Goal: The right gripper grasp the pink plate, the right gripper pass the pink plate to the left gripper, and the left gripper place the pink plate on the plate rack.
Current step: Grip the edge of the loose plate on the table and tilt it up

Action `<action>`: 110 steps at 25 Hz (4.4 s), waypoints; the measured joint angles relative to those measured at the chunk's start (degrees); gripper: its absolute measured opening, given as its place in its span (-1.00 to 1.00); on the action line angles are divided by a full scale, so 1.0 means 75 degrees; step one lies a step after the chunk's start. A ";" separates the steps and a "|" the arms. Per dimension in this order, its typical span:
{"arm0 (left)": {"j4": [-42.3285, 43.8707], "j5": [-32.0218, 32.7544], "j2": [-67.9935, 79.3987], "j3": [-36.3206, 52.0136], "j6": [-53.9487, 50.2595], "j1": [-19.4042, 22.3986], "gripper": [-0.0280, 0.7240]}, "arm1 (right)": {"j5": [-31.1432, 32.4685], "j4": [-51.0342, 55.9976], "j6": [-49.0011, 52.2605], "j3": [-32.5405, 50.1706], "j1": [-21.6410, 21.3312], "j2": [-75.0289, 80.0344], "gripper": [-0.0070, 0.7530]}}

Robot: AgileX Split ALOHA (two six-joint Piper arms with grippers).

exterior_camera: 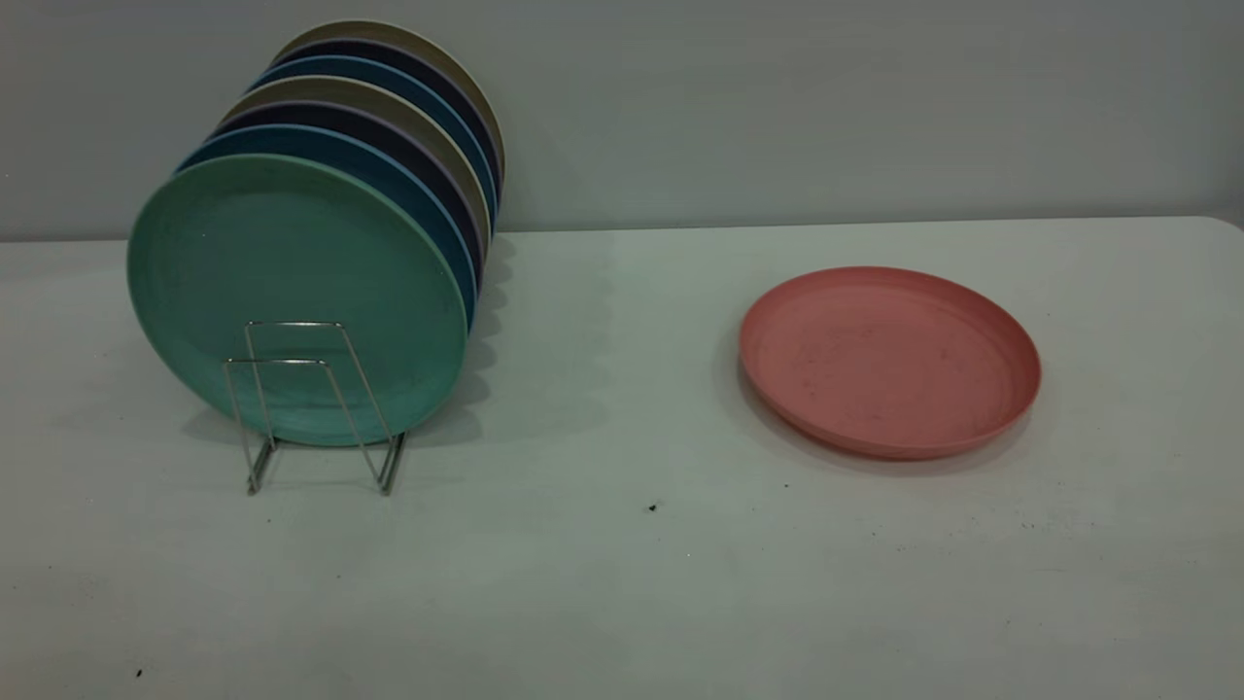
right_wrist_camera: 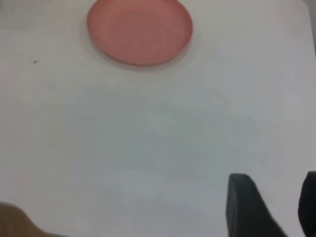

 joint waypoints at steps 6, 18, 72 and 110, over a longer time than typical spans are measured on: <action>0.0000 0.0000 0.0000 0.0000 0.0000 0.0000 0.32 | 0.0000 0.0000 0.0000 0.0000 0.0000 0.0000 -0.25; 0.0000 0.0000 0.0000 0.0000 0.0000 0.0000 0.32 | 0.0000 0.0000 0.0008 0.0000 0.0000 0.0000 -0.25; -0.1999 -0.2748 0.2720 -0.0116 0.0834 0.0000 0.32 | -0.3278 0.1493 -0.0850 -0.0161 0.0000 0.2877 -0.12; -0.7213 -0.4002 0.6748 -0.0116 0.6198 0.0000 0.44 | -0.3423 0.8162 -0.6748 -0.6216 -0.2245 1.7267 0.04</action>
